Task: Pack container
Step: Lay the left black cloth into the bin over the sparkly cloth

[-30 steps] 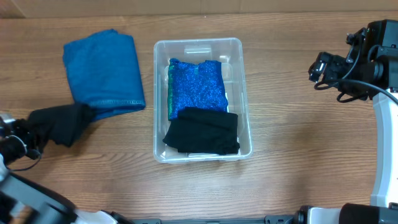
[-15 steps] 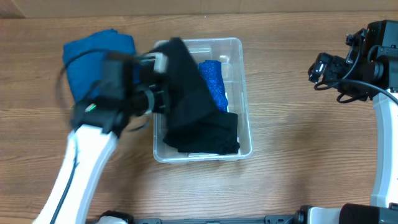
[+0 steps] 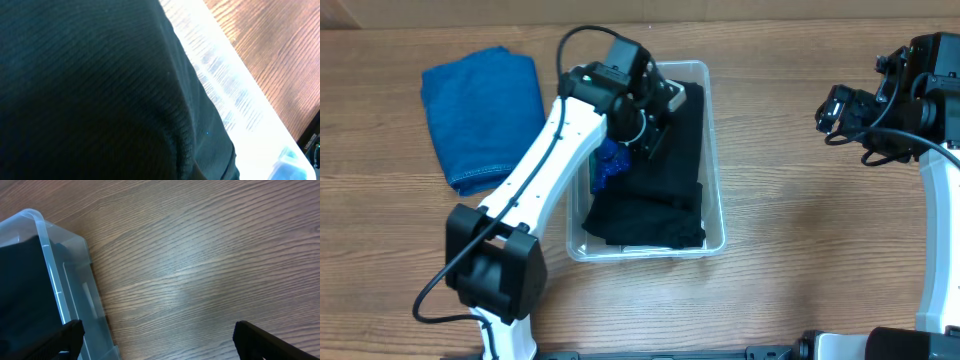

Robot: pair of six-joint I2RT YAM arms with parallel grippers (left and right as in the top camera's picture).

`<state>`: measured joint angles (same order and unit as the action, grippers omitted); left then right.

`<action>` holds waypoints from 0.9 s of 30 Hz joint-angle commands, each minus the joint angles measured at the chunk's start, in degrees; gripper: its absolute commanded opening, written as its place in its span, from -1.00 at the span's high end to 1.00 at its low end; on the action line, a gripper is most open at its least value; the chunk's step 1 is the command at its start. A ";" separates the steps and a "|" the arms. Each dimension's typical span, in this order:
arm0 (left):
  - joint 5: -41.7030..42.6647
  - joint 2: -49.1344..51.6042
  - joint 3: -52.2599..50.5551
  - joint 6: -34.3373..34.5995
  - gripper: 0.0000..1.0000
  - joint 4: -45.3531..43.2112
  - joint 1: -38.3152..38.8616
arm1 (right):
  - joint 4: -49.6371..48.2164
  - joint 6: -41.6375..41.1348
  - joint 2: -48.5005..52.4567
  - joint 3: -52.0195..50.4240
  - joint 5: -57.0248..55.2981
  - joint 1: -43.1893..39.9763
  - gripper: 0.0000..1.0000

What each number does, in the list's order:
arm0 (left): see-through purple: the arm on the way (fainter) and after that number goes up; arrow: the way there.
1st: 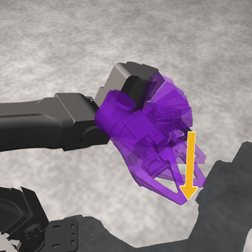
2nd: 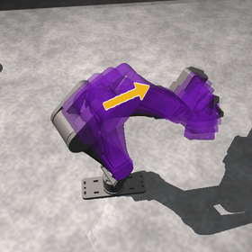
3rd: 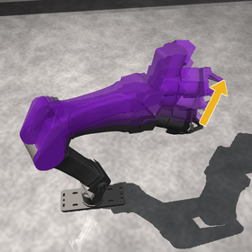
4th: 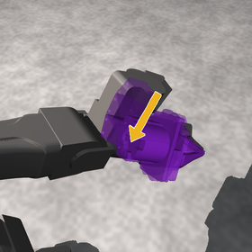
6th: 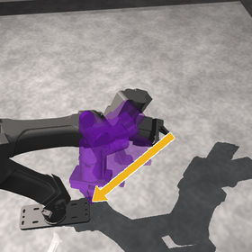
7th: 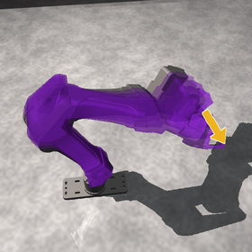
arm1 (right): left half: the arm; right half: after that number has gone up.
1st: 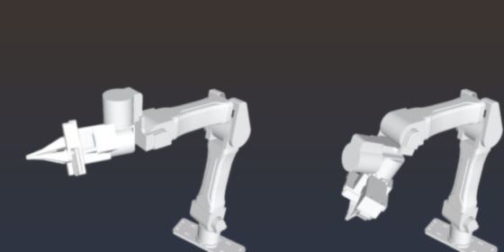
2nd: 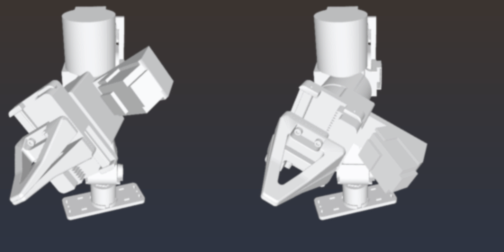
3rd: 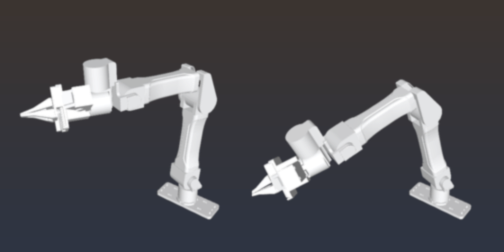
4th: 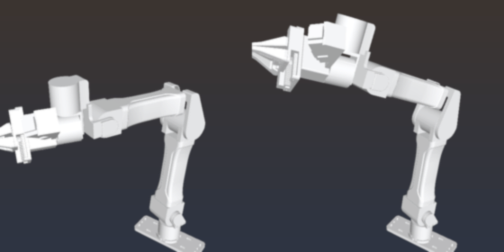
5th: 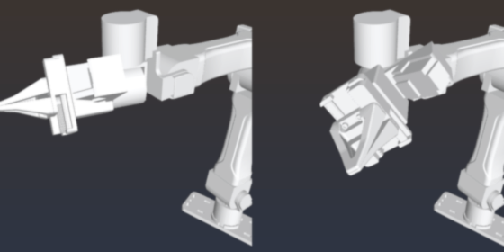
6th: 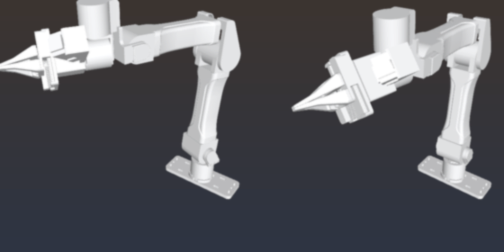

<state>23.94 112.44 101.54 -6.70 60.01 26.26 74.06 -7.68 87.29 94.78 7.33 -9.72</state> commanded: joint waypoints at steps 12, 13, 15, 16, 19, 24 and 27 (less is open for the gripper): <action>-26.29 4.72 10.51 15.39 -1.00 14.03 -8.35 | -0.22 0.20 -0.48 0.04 0.48 -0.04 -1.00; -25.42 4.33 11.37 13.92 -1.00 14.10 -8.13 | -0.20 0.20 -0.48 0.04 0.48 -0.04 -1.00; -20.68 4.04 13.07 10.38 -0.70 12.72 -6.21 | -0.20 0.20 -0.48 0.04 0.48 -0.04 -1.00; -19.63 4.04 13.11 9.92 -0.35 11.85 -5.40 | -0.22 0.20 -0.48 0.04 0.46 -0.04 -1.00; -19.23 4.17 12.87 9.88 0.92 10.56 -1.79 | -0.22 0.22 -0.48 0.04 0.46 -0.04 -1.00; -19.93 4.46 3.39 12.39 0.92 6.05 0.61 | -0.17 0.20 -0.48 0.04 0.46 -0.04 -1.00; -20.06 4.50 -9.16 13.60 0.88 -4.13 -1.73 | 0.04 0.20 -0.48 0.04 0.48 -0.04 -1.00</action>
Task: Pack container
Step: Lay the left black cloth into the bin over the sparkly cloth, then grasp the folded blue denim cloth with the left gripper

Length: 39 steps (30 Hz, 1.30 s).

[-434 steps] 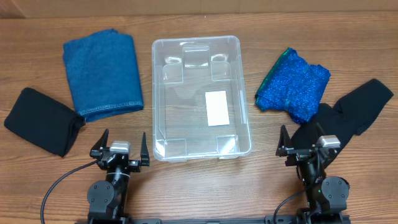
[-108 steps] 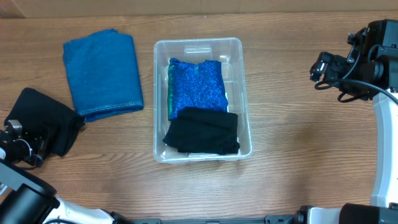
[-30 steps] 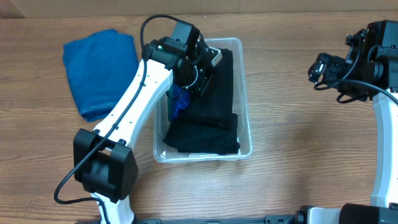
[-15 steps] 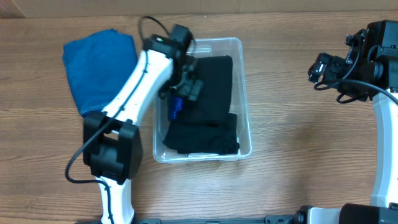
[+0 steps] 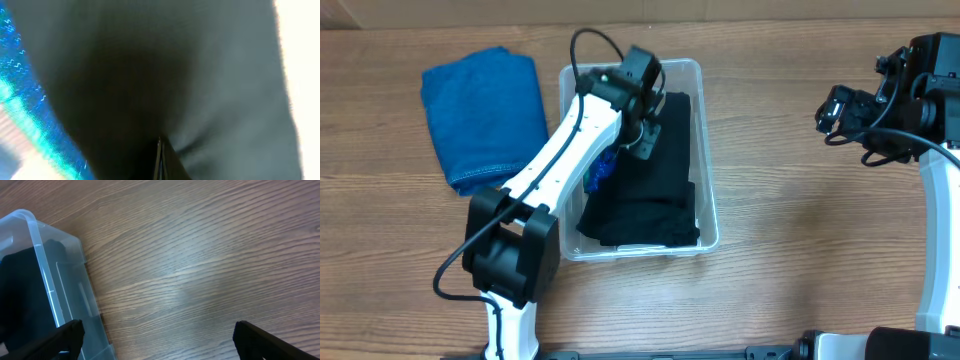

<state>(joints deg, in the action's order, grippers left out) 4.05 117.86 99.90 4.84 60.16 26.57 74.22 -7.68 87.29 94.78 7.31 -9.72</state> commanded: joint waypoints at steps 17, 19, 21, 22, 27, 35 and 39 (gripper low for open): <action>-8.72 -18.16 21.38 7.21 -1.00 24.11 -30.10 | 0.04 0.22 -0.48 0.04 0.48 -0.04 -1.00; -2.73 -16.65 17.92 7.21 -1.00 21.14 -38.95 | 0.04 0.22 -0.48 0.04 0.48 -0.04 -1.00; 1.77 -13.60 13.73 6.12 -1.00 17.03 -46.58 | 0.07 0.20 -0.48 0.04 0.48 -0.04 -1.00; 4.63 -10.19 11.74 3.41 -1.00 14.16 -50.84 | 0.07 0.20 -0.48 0.04 0.50 -0.04 -1.00; 14.01 5.44 11.56 -5.31 -1.00 6.69 -58.88 | 0.07 0.44 -0.48 0.04 0.46 -0.04 -1.00; 31.76 18.23 11.58 -14.05 -1.00 -6.47 -58.99 | -0.02 0.59 -0.48 0.04 0.48 -0.04 -1.00; 33.42 24.50 11.58 -11.26 -1.00 -8.39 -56.87 | -0.02 0.59 -0.48 0.04 0.50 -0.04 -1.00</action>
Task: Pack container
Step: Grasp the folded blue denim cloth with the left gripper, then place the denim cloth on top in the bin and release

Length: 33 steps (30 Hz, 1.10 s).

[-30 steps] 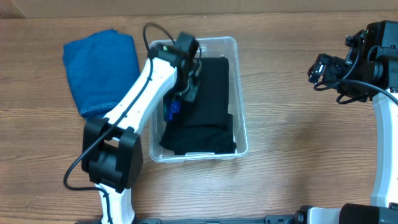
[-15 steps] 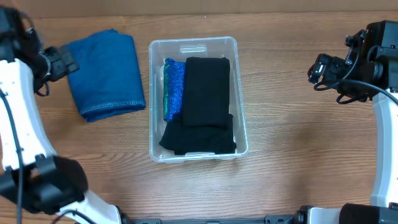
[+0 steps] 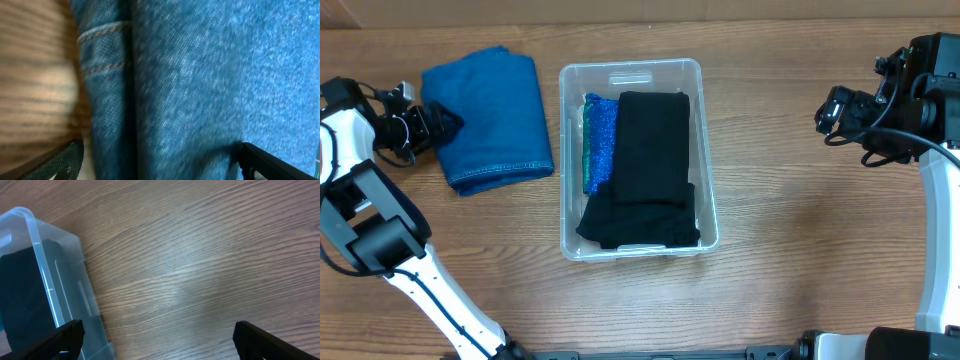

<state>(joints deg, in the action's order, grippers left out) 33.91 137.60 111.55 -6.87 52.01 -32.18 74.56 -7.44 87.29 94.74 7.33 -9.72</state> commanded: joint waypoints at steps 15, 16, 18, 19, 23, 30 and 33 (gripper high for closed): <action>10.51 -40.24 2.67 5.38 0.92 16.98 9.38 | 1.73 0.37 -0.48 0.09 0.48 -0.04 -1.00; 10.51 -45.31 2.67 7.13 0.92 16.92 12.00 | 2.01 0.37 -0.48 0.09 0.48 -0.04 -1.00; 10.10 -52.78 2.67 10.62 0.92 16.39 19.43 | 2.16 0.35 -0.48 0.09 0.48 -0.04 -1.00; 7.15 -55.65 2.67 13.14 0.92 15.89 24.72 | 2.19 0.35 -0.48 0.09 0.48 -0.04 -1.00; -15.93 -57.64 2.27 23.43 0.92 13.68 48.30 | 2.32 0.13 -0.48 0.09 0.50 -0.04 -1.00; -22.47 -41.88 1.40 26.82 0.92 12.31 60.13 | 2.34 0.15 -0.48 0.09 0.48 -0.04 -1.00; -17.18 -34.23 1.40 26.08 0.92 10.49 60.13 | 2.27 0.15 -0.48 0.09 0.46 -0.04 -1.00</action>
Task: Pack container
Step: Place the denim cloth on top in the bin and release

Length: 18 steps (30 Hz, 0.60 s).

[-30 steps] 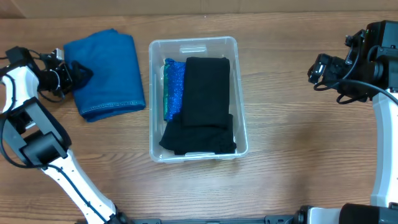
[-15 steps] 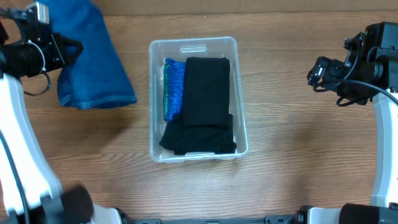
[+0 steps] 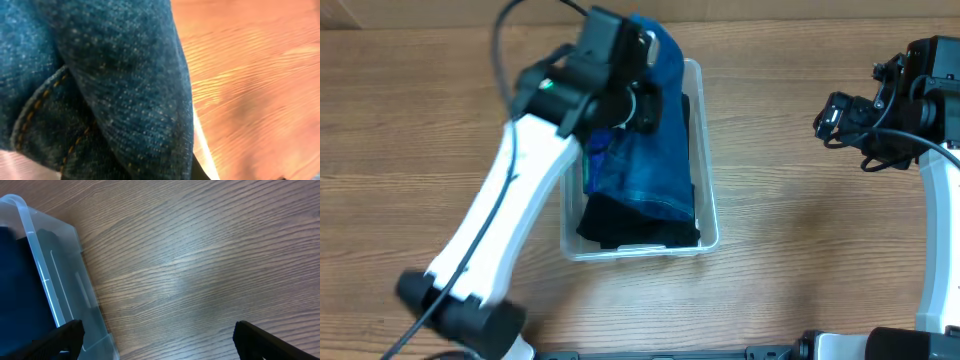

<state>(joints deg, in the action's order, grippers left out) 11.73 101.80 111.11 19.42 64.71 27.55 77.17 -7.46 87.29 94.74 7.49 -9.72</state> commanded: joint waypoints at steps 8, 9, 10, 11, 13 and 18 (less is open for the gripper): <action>-4.28 7.19 1.88 -2.91 0.90 4.85 -0.66 | -0.33 0.20 -0.48 0.09 0.31 -0.04 -1.00; -8.68 7.15 1.88 -2.91 0.86 6.82 -1.05 | -0.33 0.20 -0.48 0.09 0.31 -0.04 -1.00; -15.19 7.15 1.88 -2.91 0.49 9.92 -1.77 | -0.33 0.20 -0.48 0.09 0.31 -0.04 -1.00; -18.86 7.17 1.88 -2.93 0.07 11.61 -2.25 | -0.35 0.20 -0.48 0.09 0.31 -0.04 -1.00; -24.59 7.17 1.88 -5.20 -1.00 14.75 -3.52 | -0.31 0.20 -0.48 0.09 0.31 -0.04 -1.00; -26.60 6.86 5.51 -5.49 -1.00 16.55 -3.96 | -0.33 0.20 -0.48 0.09 0.31 -0.04 -1.00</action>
<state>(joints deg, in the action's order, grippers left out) -11.81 108.90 112.79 15.09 82.00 23.57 77.12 -7.49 87.29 94.74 7.49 -9.72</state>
